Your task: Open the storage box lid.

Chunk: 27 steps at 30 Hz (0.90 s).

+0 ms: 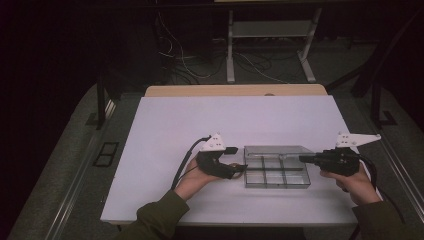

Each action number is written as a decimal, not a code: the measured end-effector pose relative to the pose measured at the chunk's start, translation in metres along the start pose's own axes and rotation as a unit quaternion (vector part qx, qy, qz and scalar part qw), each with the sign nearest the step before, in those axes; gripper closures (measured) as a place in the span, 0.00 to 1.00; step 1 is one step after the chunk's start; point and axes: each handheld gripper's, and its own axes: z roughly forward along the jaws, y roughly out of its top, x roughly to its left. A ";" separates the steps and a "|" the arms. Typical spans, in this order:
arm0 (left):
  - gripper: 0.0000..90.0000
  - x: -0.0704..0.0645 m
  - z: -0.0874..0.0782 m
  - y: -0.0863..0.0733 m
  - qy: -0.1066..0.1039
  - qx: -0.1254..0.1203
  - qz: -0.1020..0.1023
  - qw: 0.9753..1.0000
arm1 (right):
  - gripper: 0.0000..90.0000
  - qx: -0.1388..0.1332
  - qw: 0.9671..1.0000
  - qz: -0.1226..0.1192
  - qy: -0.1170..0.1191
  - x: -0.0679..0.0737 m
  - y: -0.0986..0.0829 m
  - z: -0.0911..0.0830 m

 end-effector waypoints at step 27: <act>0.74 0.001 0.015 0.051 -0.005 -0.047 0.065 0.997 | 0.99 -0.013 1.000 -0.011 -0.011 -0.010 0.019 0.000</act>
